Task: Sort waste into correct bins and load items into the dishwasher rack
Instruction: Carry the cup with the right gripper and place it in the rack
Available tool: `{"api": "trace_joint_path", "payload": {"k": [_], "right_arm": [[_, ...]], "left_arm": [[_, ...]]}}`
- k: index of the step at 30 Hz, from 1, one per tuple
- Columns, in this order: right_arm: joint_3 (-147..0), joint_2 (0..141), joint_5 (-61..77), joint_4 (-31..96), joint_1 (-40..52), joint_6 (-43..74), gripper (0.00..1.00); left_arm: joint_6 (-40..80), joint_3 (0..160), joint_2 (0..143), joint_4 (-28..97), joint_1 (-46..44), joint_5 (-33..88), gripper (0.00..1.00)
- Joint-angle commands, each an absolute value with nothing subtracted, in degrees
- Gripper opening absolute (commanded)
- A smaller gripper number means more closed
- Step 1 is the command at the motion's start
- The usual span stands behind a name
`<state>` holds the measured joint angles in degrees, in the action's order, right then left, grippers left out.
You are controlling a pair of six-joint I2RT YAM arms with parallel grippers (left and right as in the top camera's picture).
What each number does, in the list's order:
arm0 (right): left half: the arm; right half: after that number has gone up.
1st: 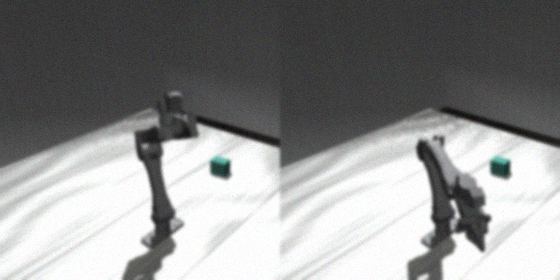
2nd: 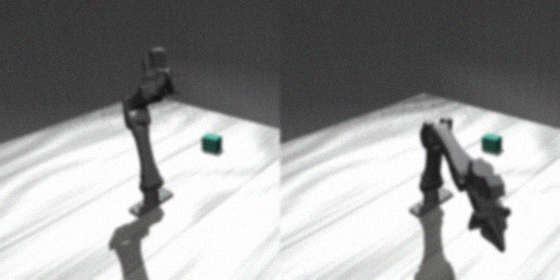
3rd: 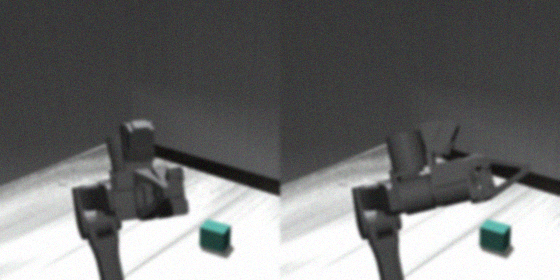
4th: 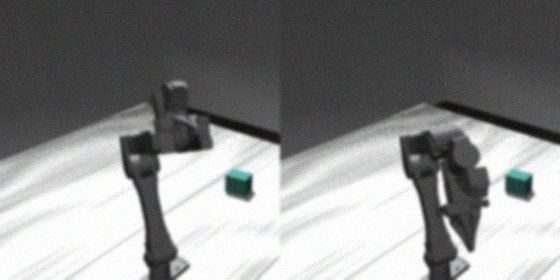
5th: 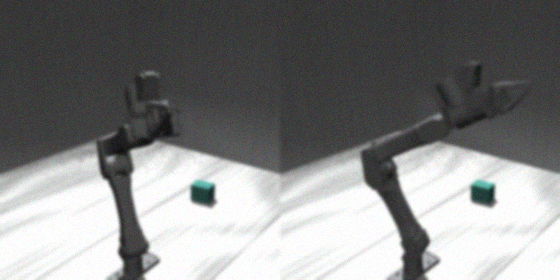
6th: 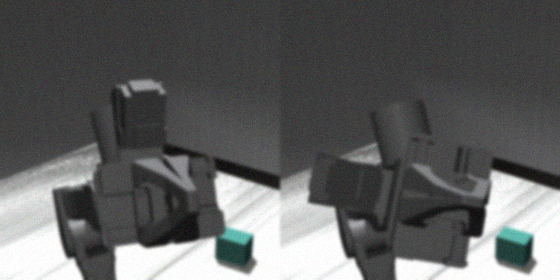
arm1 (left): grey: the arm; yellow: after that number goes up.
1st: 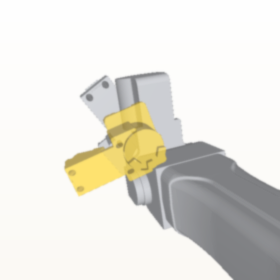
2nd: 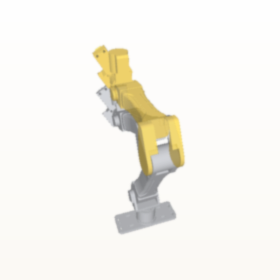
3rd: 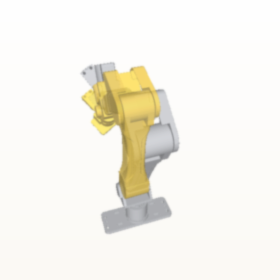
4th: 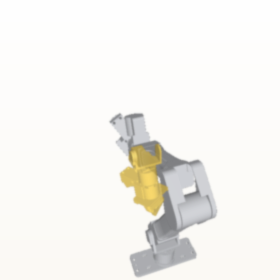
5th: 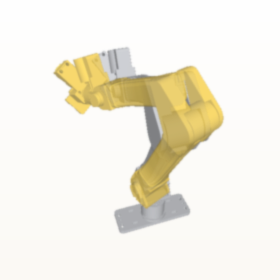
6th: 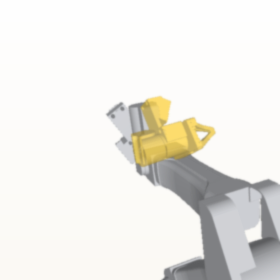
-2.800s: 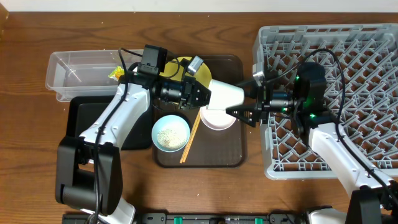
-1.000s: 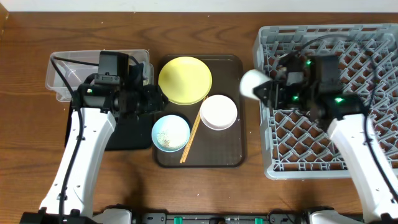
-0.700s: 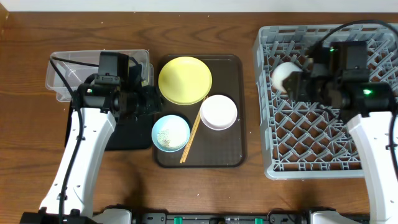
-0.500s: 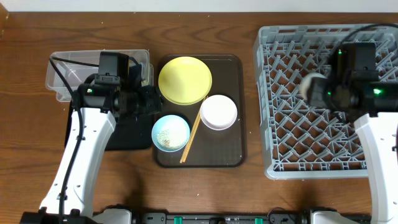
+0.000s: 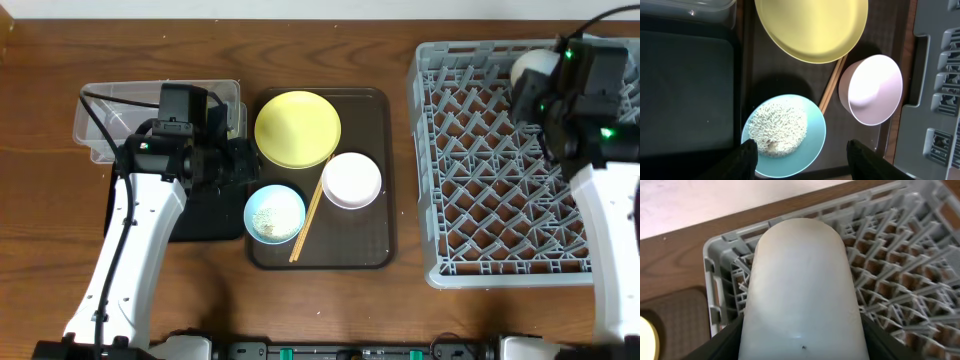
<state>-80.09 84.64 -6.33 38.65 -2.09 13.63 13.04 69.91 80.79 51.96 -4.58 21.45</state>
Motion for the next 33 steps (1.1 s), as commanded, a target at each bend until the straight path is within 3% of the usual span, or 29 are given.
{"api": "trace_joint_path", "payload": {"k": [1,14,33], "right_arm": [[-83.6,90.1,-3.3,39.7,-2.4,11.7,0.01],[-119.2,116.1,-4.5,57.3,-2.4,10.0,0.01],[-120.6,126.5,-6.2,56.0,-3.0,10.2,0.01]], "left_arm": [[12.1,70.6,80.4,52.1,-4.3,20.9,0.6],[12.1,70.6,80.4,52.1,-4.3,20.9,0.6],[12.1,70.6,80.4,52.7,-4.3,20.9,0.6]]}}
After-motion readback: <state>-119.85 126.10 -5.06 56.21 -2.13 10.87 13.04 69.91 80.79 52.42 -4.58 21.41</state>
